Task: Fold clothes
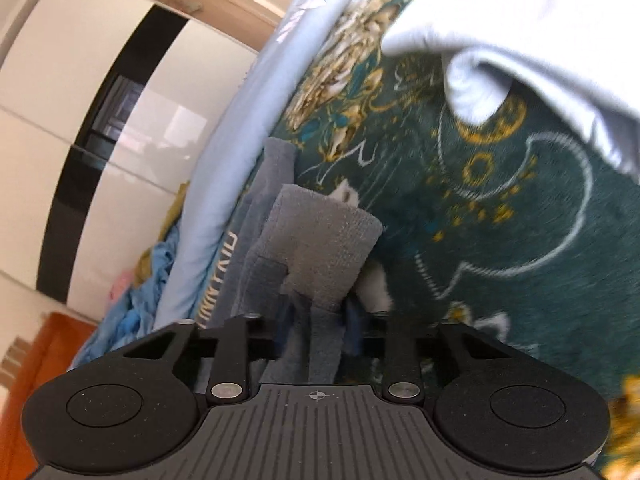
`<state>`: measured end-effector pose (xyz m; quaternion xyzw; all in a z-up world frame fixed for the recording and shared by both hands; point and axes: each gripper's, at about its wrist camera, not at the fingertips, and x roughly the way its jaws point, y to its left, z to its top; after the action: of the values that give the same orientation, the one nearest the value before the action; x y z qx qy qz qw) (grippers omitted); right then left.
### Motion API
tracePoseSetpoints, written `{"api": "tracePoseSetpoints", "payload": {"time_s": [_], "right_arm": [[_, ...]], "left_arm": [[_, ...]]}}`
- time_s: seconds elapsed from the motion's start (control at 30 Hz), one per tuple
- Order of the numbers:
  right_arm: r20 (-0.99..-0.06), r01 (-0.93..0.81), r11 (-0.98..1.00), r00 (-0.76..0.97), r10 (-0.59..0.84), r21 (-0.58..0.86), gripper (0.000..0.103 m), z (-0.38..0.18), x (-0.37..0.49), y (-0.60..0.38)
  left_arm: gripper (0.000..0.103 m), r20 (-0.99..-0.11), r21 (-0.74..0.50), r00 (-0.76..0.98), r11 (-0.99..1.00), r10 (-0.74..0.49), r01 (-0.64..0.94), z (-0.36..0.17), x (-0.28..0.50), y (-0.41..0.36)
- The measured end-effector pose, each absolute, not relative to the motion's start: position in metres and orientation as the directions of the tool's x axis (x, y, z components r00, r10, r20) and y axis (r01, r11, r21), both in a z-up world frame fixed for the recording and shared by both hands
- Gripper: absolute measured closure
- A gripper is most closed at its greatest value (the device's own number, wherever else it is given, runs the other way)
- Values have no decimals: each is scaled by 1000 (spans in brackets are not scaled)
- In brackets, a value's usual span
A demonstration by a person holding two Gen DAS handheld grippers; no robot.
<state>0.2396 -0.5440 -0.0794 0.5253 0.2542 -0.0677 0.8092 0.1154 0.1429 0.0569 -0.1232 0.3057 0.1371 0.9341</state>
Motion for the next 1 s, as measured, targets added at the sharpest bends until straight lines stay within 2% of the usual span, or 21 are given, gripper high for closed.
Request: {"api": "tracePoseSetpoints", "payload": {"time_s": [0.13,0.3,0.4,0.43,0.57,0.6,0.73,1.0], "right_arm": [[-402,330,351,902,156,876,96,-80,235,-539],[-218,168,404,972,82,899,97,-25,193,-539],[-179,146,467,983,28,872,97,-7,152,-548],[-194,164,486,981,12,858,97,-6,140,-551],[-427,389,463,904,-26,796,96,-46,119,-565],[-451,416,436,892,-25,798,97,-56,113,-568],[-479,454,380,877,-31,806,96,-77,103,-568],[-514,477,372,858,0,796,94,-76,108,-571]], "left_arm": [[10,-607,-162,774,926,180,-342,58,109,149],[8,-599,-166,778,921,191,-354,61,101,157],[7,-612,-190,770,913,178,-362,56,97,162],[7,-620,-199,766,910,170,-364,53,97,164],[7,-639,-239,757,902,133,-360,46,94,164],[7,-641,-244,757,902,126,-357,45,93,164],[7,-664,-255,740,895,112,-365,38,90,161],[7,-701,-294,706,860,102,-416,16,88,162]]}}
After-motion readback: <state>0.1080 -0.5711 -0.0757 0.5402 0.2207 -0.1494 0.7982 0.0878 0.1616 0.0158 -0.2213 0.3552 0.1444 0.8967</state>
